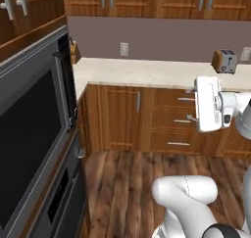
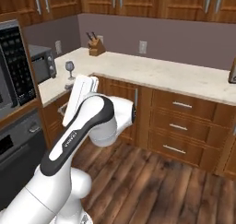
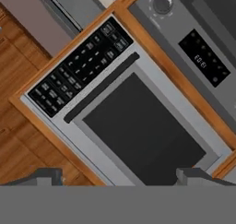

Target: Retrieve the wine glasses from the counter and place one next to each plate.

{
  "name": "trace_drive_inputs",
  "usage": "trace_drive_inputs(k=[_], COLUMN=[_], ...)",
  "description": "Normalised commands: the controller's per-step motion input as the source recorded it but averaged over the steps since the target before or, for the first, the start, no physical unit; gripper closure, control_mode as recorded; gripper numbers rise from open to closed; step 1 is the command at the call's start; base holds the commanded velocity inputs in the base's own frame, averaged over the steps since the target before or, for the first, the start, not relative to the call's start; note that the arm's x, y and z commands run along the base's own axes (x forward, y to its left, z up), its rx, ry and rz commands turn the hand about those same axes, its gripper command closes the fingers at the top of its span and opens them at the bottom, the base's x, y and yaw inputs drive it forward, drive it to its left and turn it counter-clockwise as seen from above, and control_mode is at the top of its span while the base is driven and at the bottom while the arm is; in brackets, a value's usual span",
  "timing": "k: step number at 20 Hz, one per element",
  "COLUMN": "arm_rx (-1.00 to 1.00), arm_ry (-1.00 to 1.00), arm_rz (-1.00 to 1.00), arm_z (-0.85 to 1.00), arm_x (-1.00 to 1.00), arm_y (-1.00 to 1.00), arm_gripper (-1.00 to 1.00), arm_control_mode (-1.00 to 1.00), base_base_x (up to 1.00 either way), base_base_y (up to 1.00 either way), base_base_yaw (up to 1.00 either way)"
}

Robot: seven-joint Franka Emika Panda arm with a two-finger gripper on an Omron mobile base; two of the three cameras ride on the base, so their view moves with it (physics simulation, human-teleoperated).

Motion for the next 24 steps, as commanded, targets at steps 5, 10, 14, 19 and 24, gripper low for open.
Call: trace_drive_inputs(k=[5, 10, 14, 19, 24], arm_rx=[0.0, 0.0, 0.0, 0.0, 0.0], arm_ry=[0.0, 0.0, 0.0, 0.0, 0.0], arm_rz=[0.0, 0.0, 0.0, 0.0, 0.0], arm_z=[0.0, 0.0, 0.0, 0.0, 0.0], arm_x=[0.0, 0.0, 0.0, 0.0, 0.0], arm_y=[0.0, 0.0, 0.0, 0.0, 0.0], arm_gripper=[-1.0, -1.0, -1.0, -1.0, -1.0], arm_control_mode=[1.0, 1.0, 1.0, 1.0, 1.0], base_base_x=[1.0, 0.97, 0.81, 0.54, 0.31], base_base_y=[-0.47, -0.76, -0.71, -0.37, -0.03], base_base_yaw=[0.33, 0.54, 0.57, 0.34, 0.31])
